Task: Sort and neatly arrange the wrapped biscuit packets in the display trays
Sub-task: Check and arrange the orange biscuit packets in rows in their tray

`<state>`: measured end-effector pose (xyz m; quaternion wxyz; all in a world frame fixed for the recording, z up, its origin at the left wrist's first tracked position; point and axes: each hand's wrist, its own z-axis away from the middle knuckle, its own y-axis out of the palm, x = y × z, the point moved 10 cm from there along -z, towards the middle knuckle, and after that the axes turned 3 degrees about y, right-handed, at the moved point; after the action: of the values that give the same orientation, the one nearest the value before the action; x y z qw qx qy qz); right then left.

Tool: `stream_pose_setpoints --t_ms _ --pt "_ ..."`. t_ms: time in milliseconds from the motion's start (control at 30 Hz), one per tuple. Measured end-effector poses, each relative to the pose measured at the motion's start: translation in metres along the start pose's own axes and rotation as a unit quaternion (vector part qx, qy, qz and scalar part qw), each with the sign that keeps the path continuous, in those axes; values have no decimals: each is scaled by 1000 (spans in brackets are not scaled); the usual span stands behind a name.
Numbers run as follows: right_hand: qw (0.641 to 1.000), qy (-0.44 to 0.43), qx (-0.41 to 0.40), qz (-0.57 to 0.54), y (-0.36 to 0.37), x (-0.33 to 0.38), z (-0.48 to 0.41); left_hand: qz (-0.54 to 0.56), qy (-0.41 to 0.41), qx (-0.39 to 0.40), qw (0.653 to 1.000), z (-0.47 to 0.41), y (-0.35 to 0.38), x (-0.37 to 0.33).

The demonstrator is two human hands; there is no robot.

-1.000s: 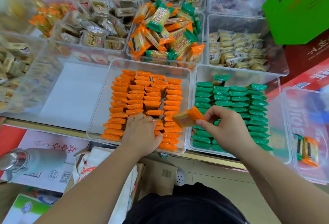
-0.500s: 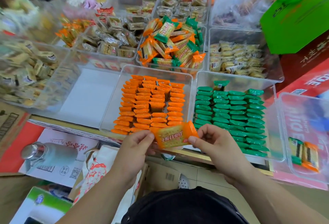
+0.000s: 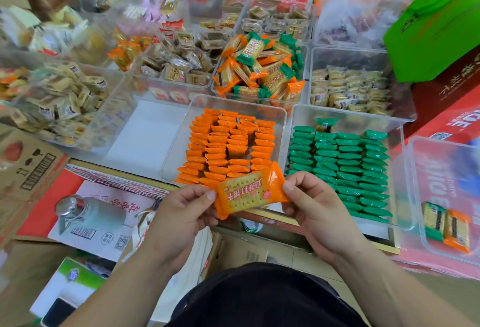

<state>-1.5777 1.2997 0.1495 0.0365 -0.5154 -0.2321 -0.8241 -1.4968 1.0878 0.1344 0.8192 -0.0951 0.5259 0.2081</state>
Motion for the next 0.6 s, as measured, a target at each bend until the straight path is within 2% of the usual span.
stream_pose_setpoints --t_ms 133,233,400,600 --pt "1000 -25 -14 -10 -4 4 3 48 -25 6 999 5 8 3" --pt "1000 -5 -20 -21 -7 -3 4 43 1 0 999 8 8 -9" --pt "993 61 -10 -98 -9 -23 5 -26 89 -13 996 17 9 -42" --pt "971 117 36 -204 -2 -32 4 -128 152 0 980 30 14 -66"
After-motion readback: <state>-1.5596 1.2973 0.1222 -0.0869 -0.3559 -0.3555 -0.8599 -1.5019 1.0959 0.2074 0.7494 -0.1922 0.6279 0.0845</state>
